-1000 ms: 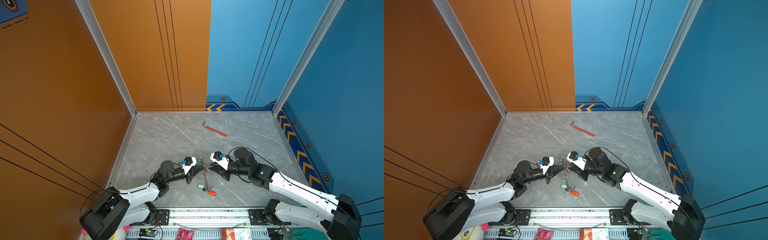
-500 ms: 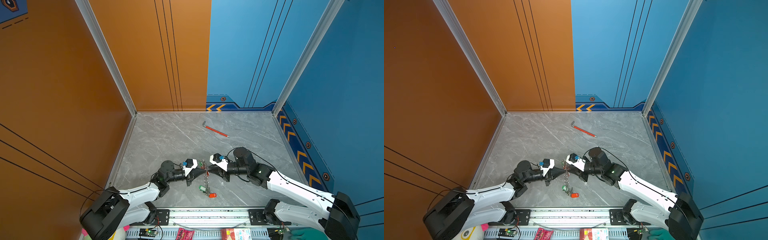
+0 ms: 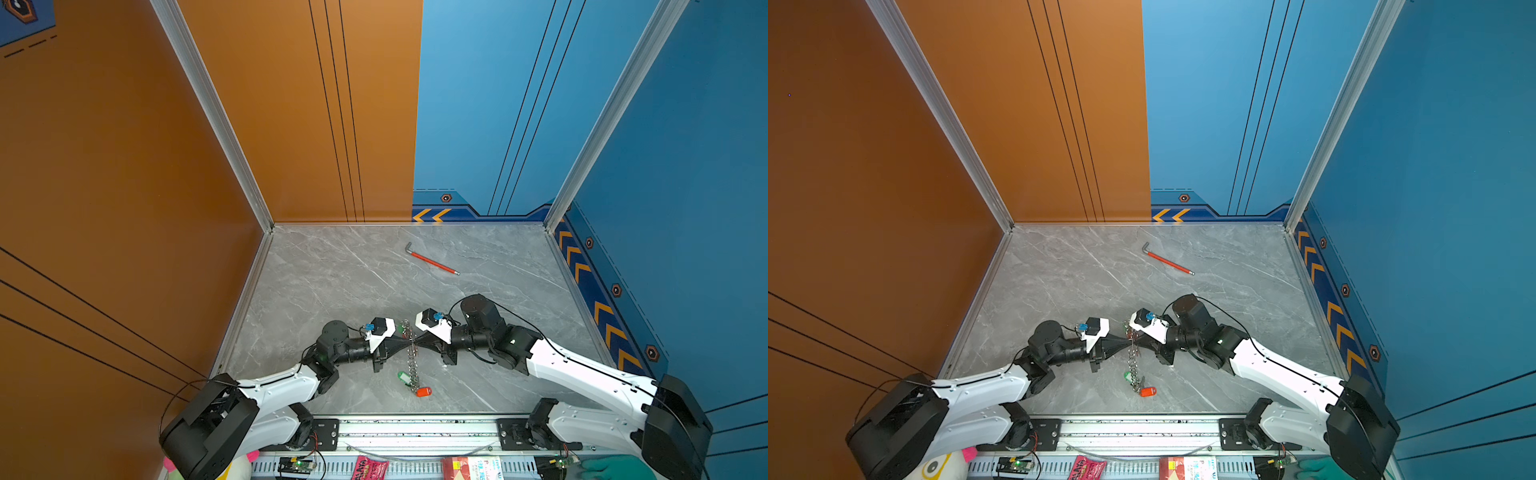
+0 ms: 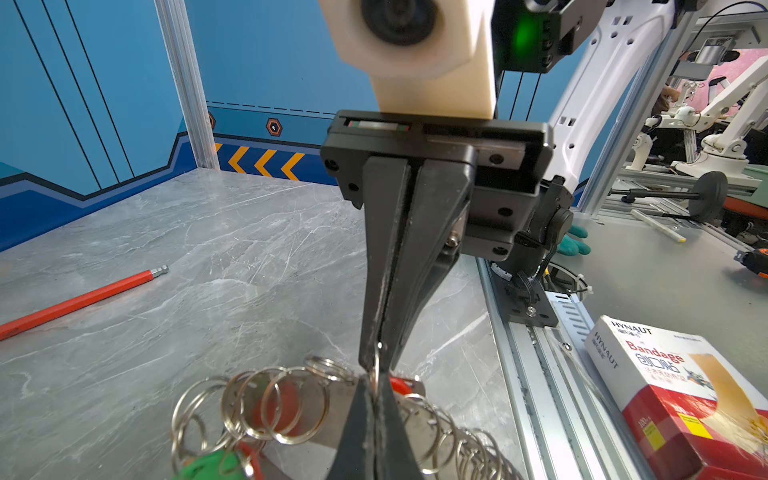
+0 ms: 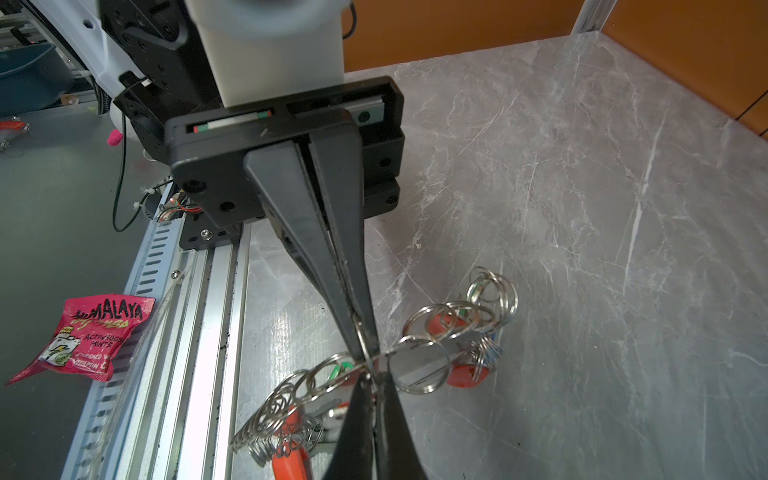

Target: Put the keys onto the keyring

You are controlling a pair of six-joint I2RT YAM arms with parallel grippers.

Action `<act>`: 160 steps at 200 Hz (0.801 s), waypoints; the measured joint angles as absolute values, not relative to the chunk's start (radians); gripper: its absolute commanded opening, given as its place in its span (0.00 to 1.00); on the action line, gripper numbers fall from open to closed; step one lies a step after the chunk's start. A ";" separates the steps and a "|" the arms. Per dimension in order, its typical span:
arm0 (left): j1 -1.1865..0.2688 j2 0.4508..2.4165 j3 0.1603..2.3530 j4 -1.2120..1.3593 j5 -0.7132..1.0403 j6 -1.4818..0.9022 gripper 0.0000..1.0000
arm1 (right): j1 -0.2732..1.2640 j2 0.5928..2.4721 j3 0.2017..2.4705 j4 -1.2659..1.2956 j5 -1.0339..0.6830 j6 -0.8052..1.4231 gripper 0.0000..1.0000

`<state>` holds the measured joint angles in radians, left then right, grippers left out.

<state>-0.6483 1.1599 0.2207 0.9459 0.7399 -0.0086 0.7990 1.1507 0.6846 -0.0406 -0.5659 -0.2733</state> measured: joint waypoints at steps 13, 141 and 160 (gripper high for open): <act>-0.648 1.160 0.221 0.944 0.735 -0.009 0.00 | 0.802 1.155 0.685 -0.039 -0.565 -0.273 0.05; -0.649 1.142 0.215 0.925 0.710 -0.009 0.00 | 0.846 1.134 0.646 0.008 -0.469 -0.285 0.17; -0.649 1.136 0.215 0.931 0.706 -0.009 0.00 | 0.847 1.132 0.642 0.016 -0.465 -0.284 0.17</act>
<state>-0.6491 1.1362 0.2146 0.9314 0.7063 -0.0086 0.8467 1.1320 0.6418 0.0162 -0.4648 -0.2844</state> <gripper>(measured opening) 0.045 0.166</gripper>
